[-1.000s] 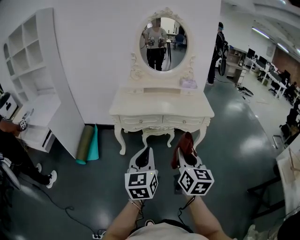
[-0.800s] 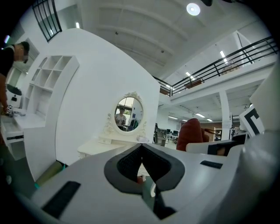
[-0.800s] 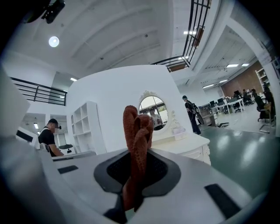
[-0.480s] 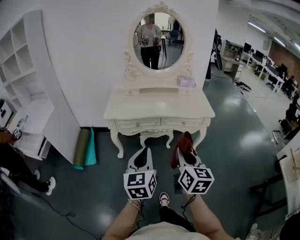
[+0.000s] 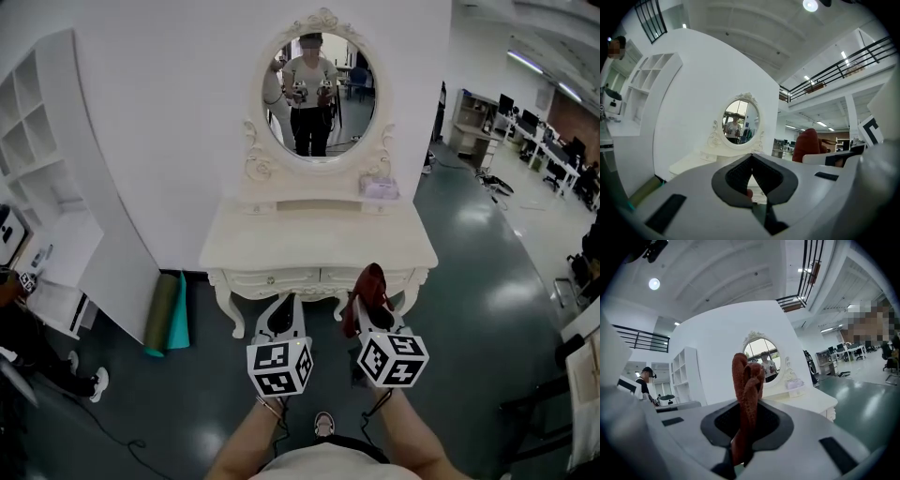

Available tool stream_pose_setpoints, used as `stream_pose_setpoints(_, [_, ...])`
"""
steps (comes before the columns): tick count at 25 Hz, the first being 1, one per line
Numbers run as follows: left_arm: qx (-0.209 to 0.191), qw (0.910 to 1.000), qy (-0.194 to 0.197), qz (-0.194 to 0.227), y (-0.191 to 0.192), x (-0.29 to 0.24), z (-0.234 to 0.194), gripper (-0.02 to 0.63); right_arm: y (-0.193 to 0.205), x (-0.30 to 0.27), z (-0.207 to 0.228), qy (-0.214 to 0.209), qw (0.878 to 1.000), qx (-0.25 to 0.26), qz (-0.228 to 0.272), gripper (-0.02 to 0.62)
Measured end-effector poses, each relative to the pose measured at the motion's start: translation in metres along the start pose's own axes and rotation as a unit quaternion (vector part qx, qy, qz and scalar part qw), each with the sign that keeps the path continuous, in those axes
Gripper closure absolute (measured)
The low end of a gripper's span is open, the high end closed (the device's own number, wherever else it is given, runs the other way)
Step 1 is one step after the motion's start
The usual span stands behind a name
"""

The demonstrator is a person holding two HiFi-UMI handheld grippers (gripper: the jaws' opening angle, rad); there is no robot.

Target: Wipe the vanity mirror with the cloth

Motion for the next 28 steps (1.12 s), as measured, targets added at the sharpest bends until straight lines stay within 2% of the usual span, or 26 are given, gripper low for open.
stream_pose_setpoints(11, [-0.003,0.9996,-0.026,-0.006,-0.004,-0.089,-0.007,0.595,-0.03,-0.084,0.041,-0.017,0.999,0.01,-0.026,0.537])
stream_pose_setpoints(19, [0.012,0.9982,-0.05,-0.031,0.012,-0.112,-0.022,0.595,-0.028,-0.117,0.058,-0.02,0.999,-0.004,-0.044,0.537])
stream_pose_setpoints(28, [0.015,0.9985,-0.042,-0.033,0.013,-0.15,-0.028,0.595,-0.033,-0.144,0.08,0.0,0.999,-0.01,-0.044,0.537])
Point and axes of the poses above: the fingertips, and each gripper's own axes: x backward along the fingers, z to its right, y out of its underside, the point moved 1 cm from there along x, backward along the fingers, and after that the axes turned 14 degrees about -x, right-handed, at the moved point
